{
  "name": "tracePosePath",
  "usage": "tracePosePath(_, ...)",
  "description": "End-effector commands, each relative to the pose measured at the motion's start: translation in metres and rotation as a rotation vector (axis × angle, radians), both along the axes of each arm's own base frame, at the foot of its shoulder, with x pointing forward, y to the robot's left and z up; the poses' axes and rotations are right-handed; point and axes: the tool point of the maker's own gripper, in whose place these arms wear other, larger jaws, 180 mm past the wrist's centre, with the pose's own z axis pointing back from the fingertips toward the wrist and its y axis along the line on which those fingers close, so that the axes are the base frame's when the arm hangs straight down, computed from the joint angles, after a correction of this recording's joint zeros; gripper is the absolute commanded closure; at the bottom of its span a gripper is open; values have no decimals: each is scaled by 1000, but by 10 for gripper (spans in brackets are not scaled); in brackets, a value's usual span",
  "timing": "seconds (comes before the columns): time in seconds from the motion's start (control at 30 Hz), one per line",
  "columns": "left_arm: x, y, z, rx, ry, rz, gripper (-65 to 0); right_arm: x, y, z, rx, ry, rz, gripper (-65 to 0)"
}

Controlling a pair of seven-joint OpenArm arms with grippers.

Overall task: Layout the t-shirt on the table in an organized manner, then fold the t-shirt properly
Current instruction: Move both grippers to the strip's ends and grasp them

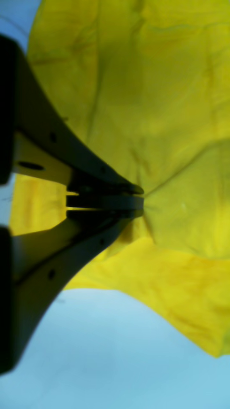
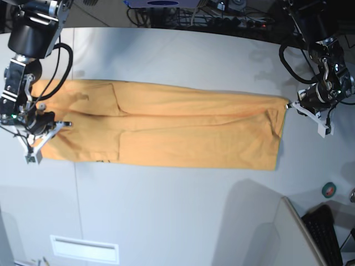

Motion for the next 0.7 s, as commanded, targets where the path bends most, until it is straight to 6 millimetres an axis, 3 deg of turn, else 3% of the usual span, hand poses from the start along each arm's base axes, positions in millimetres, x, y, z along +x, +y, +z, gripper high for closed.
tracePosePath(0.0, 11, 9, 14, 22, -45, 0, 0, 11, 0, 16, -6, -52, 4, 0)
tracePosePath(0.13, 11, 9, 14, 24, -45, 0, 0, -2, 6, 21, -21, -26, 14, 0)
tracePosePath(0.5, 11, 8, 14, 25, -42, -6, 0, -24, 17, -2, 19, 90, 14, -12)
tracePosePath(0.57, 13, 6, 15, 24, -49, -8, 0, -19, 13, 13, -8, 63, 14, -123)
tracePosePath(0.67, 14, 3, 15, 16, -53, -12, 0, -16, 13, 37, -42, 1, 18, -152)
